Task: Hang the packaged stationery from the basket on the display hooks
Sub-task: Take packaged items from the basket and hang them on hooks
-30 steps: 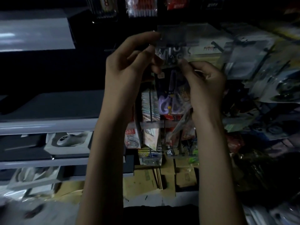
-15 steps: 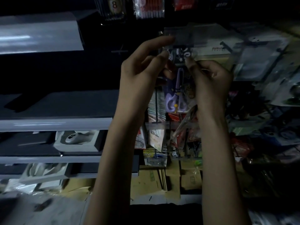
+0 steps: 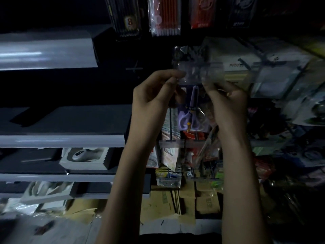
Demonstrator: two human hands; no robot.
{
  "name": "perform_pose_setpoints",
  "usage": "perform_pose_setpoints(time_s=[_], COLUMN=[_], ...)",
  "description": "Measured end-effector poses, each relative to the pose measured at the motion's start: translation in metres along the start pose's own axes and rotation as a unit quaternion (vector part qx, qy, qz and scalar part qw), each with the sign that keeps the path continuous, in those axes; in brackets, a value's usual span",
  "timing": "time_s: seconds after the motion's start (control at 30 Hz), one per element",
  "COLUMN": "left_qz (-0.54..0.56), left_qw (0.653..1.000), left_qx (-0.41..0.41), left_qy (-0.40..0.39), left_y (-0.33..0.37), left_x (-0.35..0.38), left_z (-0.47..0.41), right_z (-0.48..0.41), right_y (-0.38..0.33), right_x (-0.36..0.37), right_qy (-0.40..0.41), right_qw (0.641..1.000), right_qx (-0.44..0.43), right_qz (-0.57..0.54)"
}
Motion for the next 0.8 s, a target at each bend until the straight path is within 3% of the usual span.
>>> perform_pose_setpoints(time_s=[0.1, 0.2, 0.27, 0.43, 0.53, 0.63, 0.8], left_qz=[-0.036, -0.088, -0.104, -0.060, -0.048, -0.042, -0.046], left_qw=[0.999, 0.984, 0.977, 0.989, 0.993, 0.994, 0.994], left_qx=[0.007, 0.009, -0.006, -0.087, -0.089, -0.080, -0.062], left_qy=[0.037, 0.154, 0.189, 0.100, 0.067, 0.056, 0.075], left_y=[-0.008, -0.026, -0.042, -0.086, -0.094, -0.091, -0.093], left_x=[-0.004, -0.018, -0.020, -0.001, 0.006, 0.010, 0.006], left_z=[0.003, 0.012, 0.017, 0.018, 0.019, 0.021, 0.027], right_z=[0.002, 0.003, 0.003, 0.004, 0.006, 0.009, 0.019], right_y=[0.001, 0.001, 0.003, 0.010, 0.008, 0.007, 0.021], right_x=[-0.001, 0.000, 0.001, -0.009, -0.010, -0.014, -0.023], right_qy=[-0.010, -0.012, -0.013, 0.005, -0.002, 0.014, 0.026], right_qw=[1.000, 1.000, 0.999, 0.998, 0.997, 0.991, 0.973], right_qx=[0.015, 0.018, 0.028, 0.036, 0.017, -0.028, -0.016], right_qz=[0.011, 0.018, 0.024, 0.054, 0.076, 0.133, 0.231])
Point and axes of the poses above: each hand's wrist, its own z-axis away from the middle knuckle, its own x-axis out of the palm, y = z × x, the point moved 9 cm from there along -z, towards the middle knuckle, and after that the axes turned 6 degrees about -y, right-handed, at the moved point
